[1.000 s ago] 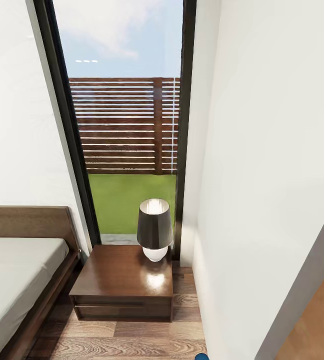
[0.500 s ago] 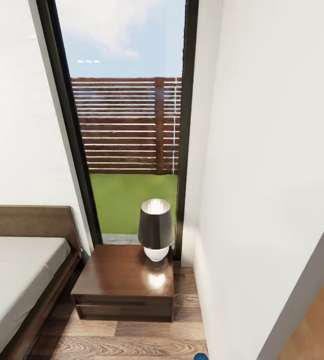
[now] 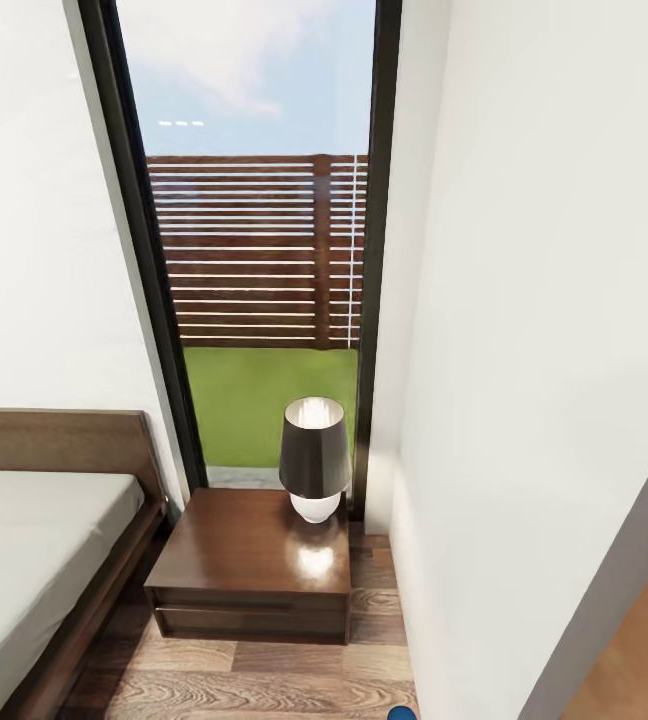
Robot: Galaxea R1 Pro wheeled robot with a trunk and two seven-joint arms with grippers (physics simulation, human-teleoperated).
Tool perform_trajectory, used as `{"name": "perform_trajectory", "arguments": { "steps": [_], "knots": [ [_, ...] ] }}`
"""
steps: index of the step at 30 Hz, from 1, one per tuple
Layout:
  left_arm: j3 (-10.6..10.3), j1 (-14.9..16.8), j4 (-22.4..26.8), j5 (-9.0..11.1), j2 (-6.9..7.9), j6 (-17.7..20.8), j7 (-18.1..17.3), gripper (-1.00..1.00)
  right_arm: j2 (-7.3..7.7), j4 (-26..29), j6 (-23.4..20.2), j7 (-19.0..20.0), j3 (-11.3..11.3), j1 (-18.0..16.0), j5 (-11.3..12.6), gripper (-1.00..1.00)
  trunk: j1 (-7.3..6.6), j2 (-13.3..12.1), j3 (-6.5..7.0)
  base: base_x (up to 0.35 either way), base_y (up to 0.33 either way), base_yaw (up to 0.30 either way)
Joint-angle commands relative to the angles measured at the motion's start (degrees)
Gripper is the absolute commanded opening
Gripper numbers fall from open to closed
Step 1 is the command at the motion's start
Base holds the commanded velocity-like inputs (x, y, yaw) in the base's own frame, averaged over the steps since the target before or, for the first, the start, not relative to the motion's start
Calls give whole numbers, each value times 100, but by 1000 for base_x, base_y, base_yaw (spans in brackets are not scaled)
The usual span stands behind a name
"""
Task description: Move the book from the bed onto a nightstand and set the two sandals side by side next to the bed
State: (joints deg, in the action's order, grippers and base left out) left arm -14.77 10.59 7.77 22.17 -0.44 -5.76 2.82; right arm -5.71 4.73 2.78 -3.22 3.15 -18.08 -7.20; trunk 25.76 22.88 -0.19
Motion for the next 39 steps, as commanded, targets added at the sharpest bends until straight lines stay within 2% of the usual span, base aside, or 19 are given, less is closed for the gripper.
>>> {"name": "perform_trajectory", "arguments": {
  "steps": [1,39],
  "knots": [
    [-50,1,-4,41,0,-20,27,100,-1,-7,12,-34,27,-3,-36,-100,2,4,-2,0,0,7],
    [-52,4,-4,41,0,-19,17,100,-1,-7,12,-34,24,-3,-36,-100,2,4,-8,-19,0,22]
  ]
}}
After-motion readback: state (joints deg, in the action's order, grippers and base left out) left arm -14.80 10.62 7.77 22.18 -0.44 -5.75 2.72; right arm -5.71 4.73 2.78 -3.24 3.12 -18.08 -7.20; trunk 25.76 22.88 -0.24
